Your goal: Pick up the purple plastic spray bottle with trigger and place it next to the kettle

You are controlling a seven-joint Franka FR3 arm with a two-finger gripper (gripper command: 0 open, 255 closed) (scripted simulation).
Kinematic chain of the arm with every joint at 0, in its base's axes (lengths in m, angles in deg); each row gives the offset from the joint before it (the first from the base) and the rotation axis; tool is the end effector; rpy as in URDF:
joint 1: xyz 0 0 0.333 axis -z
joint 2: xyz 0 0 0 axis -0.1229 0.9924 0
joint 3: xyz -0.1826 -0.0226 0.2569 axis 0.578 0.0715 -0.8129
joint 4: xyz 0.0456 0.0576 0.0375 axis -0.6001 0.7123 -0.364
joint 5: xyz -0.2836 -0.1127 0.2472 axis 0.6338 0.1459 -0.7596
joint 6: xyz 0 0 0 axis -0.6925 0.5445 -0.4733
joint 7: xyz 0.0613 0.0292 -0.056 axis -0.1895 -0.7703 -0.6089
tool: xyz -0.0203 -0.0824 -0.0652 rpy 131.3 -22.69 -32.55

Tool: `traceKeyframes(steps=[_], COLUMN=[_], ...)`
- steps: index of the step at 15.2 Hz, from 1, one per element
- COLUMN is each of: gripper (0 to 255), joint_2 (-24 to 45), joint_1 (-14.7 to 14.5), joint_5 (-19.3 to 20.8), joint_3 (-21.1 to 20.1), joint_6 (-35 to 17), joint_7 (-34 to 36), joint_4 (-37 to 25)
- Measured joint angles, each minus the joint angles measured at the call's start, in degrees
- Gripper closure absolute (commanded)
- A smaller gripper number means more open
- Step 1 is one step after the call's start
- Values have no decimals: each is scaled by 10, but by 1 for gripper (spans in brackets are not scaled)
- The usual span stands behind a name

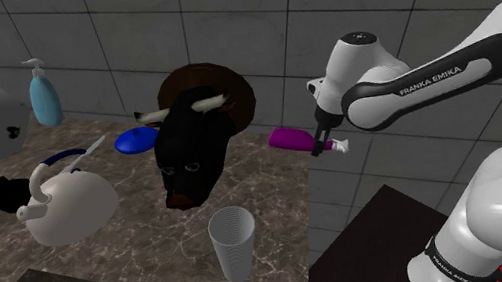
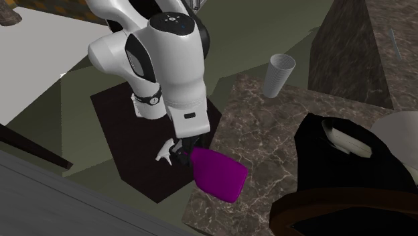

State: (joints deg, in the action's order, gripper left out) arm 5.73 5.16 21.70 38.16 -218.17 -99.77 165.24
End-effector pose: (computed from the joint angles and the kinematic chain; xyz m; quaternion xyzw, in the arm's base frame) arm 0.3721 0.0157 0.3834 0.9669 0.2245 0.0979 0.0710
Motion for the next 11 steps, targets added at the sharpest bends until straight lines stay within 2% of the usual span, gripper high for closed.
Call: traceKeyframes(steps=[11], gripper=[255], joint_2=[-53], joint_1=[-8], joint_5=[-13], joint_3=[3], joint_6=[105], joint_7=[-16], joint_4=[-52])
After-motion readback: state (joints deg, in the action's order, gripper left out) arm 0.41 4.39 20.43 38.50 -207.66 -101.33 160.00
